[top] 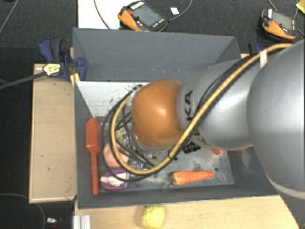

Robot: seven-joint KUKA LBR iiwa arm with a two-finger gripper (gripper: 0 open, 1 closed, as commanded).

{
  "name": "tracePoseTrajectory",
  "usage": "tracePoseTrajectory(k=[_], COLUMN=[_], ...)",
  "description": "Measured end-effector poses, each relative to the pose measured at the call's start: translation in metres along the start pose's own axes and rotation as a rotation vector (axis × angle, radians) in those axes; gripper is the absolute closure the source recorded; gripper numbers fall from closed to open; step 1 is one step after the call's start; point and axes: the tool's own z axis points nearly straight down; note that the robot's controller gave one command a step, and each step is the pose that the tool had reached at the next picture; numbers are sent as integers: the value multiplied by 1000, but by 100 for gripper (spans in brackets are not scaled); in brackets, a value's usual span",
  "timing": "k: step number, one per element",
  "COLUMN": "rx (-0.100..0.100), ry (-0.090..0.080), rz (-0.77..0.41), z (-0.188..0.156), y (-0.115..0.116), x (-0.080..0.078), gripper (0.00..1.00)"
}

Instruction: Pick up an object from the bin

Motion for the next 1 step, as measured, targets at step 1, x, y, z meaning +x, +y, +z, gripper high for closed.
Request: tracePoseTrajectory(k=[1], rx=[-2], ry=[-7], rz=[8], z=[-3], y=[-1], x=[-3], gripper=[0])
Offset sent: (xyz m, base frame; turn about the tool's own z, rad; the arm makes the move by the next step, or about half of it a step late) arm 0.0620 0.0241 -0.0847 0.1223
